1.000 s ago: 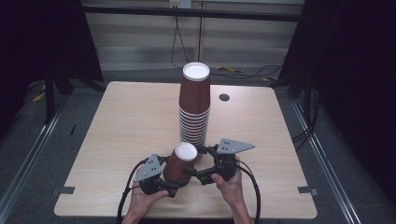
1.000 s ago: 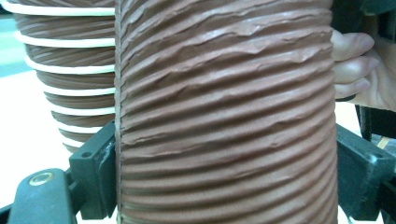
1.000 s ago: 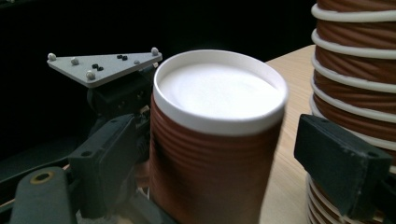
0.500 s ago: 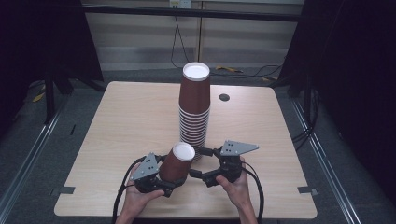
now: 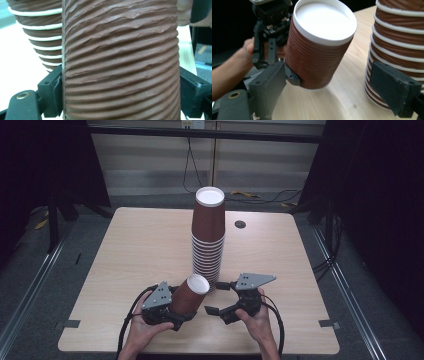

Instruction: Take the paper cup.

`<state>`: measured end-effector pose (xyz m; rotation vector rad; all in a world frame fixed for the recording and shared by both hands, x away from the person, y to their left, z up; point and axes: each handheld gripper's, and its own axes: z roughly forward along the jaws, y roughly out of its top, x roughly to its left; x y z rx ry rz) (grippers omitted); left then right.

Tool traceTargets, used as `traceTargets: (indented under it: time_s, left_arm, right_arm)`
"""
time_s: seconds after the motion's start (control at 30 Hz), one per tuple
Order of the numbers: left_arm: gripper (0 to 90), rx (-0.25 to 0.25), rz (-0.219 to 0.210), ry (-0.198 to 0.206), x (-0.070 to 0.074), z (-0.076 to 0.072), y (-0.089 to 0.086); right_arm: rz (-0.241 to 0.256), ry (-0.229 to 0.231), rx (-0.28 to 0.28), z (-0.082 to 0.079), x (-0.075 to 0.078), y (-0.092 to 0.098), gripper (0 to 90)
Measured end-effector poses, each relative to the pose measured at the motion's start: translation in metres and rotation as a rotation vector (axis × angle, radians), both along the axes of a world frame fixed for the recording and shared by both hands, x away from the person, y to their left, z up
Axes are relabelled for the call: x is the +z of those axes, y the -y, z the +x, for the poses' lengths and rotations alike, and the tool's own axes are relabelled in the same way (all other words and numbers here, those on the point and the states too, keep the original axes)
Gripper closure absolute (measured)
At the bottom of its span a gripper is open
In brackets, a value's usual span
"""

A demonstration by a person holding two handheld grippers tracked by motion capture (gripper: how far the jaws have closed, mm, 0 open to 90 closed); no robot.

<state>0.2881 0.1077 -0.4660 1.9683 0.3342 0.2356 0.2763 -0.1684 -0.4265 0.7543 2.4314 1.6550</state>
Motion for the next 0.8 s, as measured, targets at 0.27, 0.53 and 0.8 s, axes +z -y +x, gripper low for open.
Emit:
traceTargets:
  time_s: [0.27,0.53,0.8]
  left_arm:
    - [13.8,-0.020,0.077,0.017,0.004,0.002,0.003]
    - [14.0,-0.046,0.175,0.021,0.010,0.004,0.004]
    - [14.1,-0.081,0.248,0.025,0.013,0.004,0.009]
  right_arm:
    - [-0.095,-0.005,0.009,-0.002,-0.002,0.000,14.1]
    - [-0.163,-0.009,0.030,-0.002,-0.001,0.000,16.6]
    - [-0.230,-0.009,0.049,-0.001,-0.002,0.000,18.7]
